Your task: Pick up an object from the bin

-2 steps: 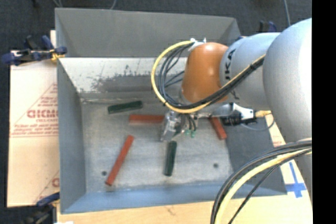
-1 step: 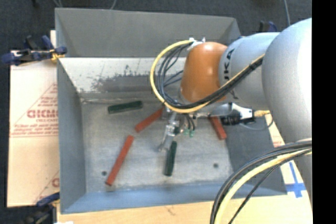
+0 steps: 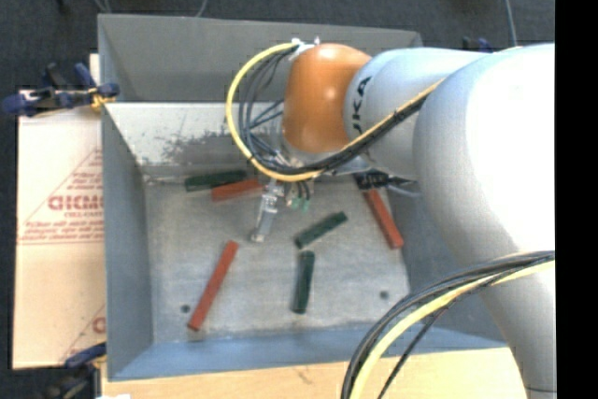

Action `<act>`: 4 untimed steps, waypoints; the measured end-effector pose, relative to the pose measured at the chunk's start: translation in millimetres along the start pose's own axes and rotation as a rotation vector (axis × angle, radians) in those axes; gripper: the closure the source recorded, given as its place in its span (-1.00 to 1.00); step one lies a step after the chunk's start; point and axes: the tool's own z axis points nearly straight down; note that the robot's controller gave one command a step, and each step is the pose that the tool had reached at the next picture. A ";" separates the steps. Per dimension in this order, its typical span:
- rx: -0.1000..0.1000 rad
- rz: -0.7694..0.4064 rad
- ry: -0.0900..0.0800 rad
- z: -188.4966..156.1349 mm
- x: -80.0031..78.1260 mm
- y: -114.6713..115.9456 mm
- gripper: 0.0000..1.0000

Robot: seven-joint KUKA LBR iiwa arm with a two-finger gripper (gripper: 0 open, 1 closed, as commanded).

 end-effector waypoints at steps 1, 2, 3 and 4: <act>-0.001 0.004 -0.005 -4.7 -1.9 -1.8 1.00; 0.000 -0.039 -0.006 -124.1 -9.7 4.1 1.00; 0.003 -0.039 0.003 -118.5 -7.6 3.3 -1.00; 0.004 -0.219 0.010 2.4 -10.6 -29.2 -1.00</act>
Offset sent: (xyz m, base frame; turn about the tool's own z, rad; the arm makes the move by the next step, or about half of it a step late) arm 0.0000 0.0000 0.0000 0.0000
